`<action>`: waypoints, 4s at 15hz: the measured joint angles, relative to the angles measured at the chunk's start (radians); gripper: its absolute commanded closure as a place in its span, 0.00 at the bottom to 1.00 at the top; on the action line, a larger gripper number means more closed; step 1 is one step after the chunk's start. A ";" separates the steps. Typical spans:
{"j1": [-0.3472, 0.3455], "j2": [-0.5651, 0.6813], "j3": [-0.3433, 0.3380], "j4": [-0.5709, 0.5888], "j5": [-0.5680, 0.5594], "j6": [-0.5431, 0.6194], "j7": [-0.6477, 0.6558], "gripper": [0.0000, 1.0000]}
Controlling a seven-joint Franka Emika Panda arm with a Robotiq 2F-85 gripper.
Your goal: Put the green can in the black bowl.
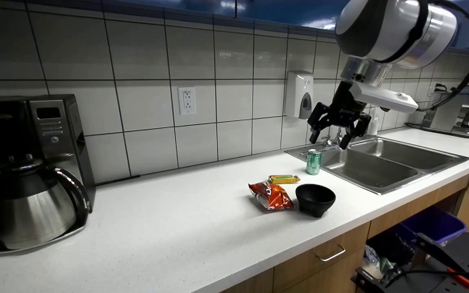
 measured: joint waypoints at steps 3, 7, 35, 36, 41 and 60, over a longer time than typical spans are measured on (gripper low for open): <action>0.010 0.067 -0.052 0.029 0.036 0.023 -0.076 0.00; 0.031 0.162 -0.105 0.102 0.152 0.030 -0.207 0.00; -0.291 0.897 0.076 0.869 0.050 0.000 -0.077 0.00; -0.304 0.907 0.084 0.884 0.032 -0.001 -0.060 0.00; -0.337 0.954 0.109 0.946 -0.015 -0.008 -0.002 0.00; -0.377 1.128 0.123 1.225 -0.020 -0.119 0.095 0.42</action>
